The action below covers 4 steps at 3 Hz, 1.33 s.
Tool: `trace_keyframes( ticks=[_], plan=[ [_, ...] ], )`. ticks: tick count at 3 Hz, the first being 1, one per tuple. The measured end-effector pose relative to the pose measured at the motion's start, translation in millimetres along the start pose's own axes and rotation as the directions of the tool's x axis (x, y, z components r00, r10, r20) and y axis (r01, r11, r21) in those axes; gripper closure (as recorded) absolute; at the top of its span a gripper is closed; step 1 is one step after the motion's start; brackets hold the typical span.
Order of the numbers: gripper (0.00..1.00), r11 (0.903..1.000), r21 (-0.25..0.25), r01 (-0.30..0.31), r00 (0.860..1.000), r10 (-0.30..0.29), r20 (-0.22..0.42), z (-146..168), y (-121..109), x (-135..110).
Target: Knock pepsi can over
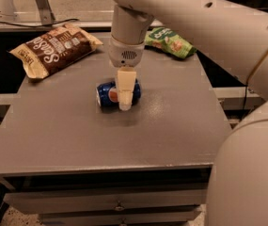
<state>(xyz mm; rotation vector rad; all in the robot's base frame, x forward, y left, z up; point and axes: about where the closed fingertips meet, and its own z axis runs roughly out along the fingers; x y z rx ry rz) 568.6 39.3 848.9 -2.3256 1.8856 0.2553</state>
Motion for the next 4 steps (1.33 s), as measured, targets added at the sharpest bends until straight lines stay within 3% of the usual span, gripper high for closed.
trace_keyframes(
  ticks=[1,2,3,4],
  plan=[
    [0.0,0.9902,0.104,-0.093,0.988,0.079,0.135,-38.1,-0.1,20.9],
    [0.0,0.9624,0.172,-0.21,0.937,0.148,0.316,-71.7,3.8,55.6],
    [0.0,0.9332,0.195,-0.302,0.856,0.175,0.487,-82.4,8.8,88.8],
    [0.0,0.9253,0.189,-0.329,0.832,0.189,0.522,-90.5,15.4,94.6]
  ],
)
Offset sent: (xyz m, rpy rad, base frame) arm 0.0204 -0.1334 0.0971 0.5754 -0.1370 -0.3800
